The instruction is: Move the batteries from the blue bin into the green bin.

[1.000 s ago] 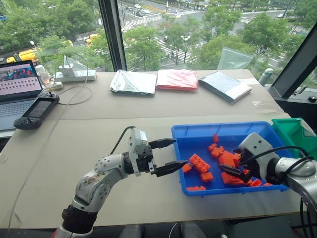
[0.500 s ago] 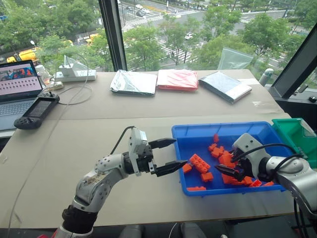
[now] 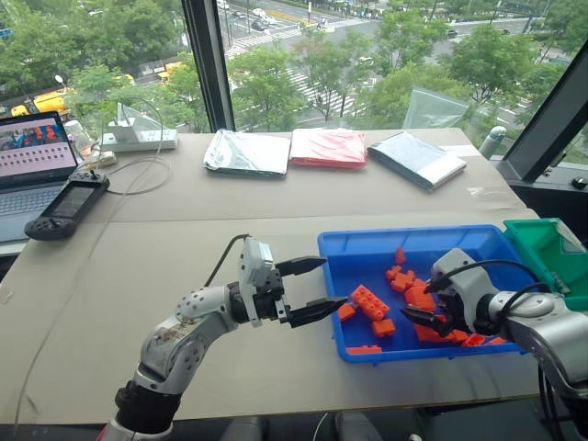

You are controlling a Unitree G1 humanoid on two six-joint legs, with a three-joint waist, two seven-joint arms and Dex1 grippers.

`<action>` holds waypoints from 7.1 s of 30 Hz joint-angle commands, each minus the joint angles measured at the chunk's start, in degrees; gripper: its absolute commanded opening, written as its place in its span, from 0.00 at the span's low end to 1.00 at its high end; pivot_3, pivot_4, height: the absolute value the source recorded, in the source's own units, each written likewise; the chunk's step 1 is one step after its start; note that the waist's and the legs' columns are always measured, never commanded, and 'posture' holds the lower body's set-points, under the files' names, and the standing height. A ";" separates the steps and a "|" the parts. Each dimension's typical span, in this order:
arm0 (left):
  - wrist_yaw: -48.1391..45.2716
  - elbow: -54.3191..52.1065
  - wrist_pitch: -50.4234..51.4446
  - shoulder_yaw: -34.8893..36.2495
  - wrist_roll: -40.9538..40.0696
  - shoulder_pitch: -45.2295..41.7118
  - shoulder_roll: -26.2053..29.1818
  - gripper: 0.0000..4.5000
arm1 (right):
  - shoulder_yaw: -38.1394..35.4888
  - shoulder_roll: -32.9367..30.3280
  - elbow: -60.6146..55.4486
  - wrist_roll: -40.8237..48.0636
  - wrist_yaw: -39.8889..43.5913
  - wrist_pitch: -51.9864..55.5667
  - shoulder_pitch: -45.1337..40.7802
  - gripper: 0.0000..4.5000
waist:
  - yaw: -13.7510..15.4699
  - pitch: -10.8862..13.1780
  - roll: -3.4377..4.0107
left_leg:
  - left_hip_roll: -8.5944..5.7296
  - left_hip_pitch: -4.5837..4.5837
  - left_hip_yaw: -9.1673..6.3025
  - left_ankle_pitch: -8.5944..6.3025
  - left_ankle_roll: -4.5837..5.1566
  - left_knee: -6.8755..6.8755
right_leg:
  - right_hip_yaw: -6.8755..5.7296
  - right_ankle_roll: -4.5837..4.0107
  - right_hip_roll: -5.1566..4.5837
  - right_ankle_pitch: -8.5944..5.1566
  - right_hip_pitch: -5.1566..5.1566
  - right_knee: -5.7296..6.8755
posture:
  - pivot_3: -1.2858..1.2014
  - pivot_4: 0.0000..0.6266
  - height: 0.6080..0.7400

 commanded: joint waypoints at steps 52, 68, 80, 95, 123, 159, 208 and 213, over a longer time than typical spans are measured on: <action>-0.50 -0.35 -1.72 -0.46 0.59 -0.72 -1.29 1.00 | 5.98 -16.90 4.77 -5.22 20.35 -21.15 -1.19 0.99 | -0.24 0.01 0.00 | 0.02 -0.01 0.03 -0.01 0.01 -0.01 | 0.00 0.00 0.00 0.00 -0.01 -0.04 | 0.52 0.24 1.00; -0.25 -0.22 -2.95 -0.43 1.45 0.09 -1.28 1.00 | 14.61 -13.52 12.54 -10.83 24.03 -23.27 -4.79 0.60 | -0.09 0.00 -0.02 | 0.01 0.03 0.02 -0.01 0.01 -0.01 | 0.00 0.00 -0.01 0.00 0.03 -0.03 | 0.52 0.24 1.00; -0.72 0.08 -3.04 -0.55 1.87 -0.12 -1.75 1.00 | 14.53 -12.49 12.07 -10.76 24.21 -22.48 -4.43 0.05 | -0.14 0.01 -0.02 | 0.01 0.04 0.02 -0.01 0.01 -0.01 | 0.01 0.00 -0.01 0.00 0.02 -0.02 | 0.52 0.24 1.00; -0.52 -0.56 -2.42 -0.01 1.68 -0.13 -1.83 1.00 | -15.10 -0.61 25.12 -15.06 -10.21 -16.06 -19.61 0.05 | -0.07 0.02 -0.03 | 0.00 -0.01 0.00 0.00 0.00 -0.02 | -0.01 -0.01 -0.01 0.01 -0.03 0.00 | 0.52 0.24 1.00; -3.55 0.01 -5.08 -0.13 1.96 0.30 -0.98 1.00 | -18.59 3.29 20.70 -10.32 -12.78 -17.75 -19.11 0.99 | -0.94 -0.02 0.16 | -0.02 -0.09 0.11 0.02 -0.02 -0.08 | 0.11 0.00 0.00 0.03 -0.13 0.02 | 0.52 0.24 1.00; -6.51 -0.26 -5.54 0.29 1.53 0.59 1.24 1.00 | 10.07 3.21 -8.67 5.86 -6.43 3.66 -4.85 0.94 | -0.18 0.04 0.11 | 0.00 -0.18 -0.10 0.01 0.00 0.04 | -0.05 -0.01 0.02 0.03 -0.11 -0.04 | 0.52 0.24 1.00; -4.21 0.15 -4.68 -0.79 2.42 -0.99 -0.53 1.00 | 24.46 -11.40 6.92 -12.55 38.25 -42.54 -21.93 0.99 | -0.31 0.05 0.09 | 0.03 -0.12 -0.01 0.00 0.00 0.02 | -0.01 0.00 0.02 0.03 -0.11 -0.08 | 0.52 0.24 1.00; -3.44 -0.56 -4.54 -0.93 2.34 -0.54 -0.70 1.00 | 30.19 -6.27 15.26 -16.99 43.86 -46.39 -28.51 0.99 | -0.31 0.05 0.08 | 0.03 -0.10 -0.03 0.01 -0.01 0.00 | -0.01 -0.02 0.02 0.03 -0.14 -0.05 | 0.52 0.24 1.00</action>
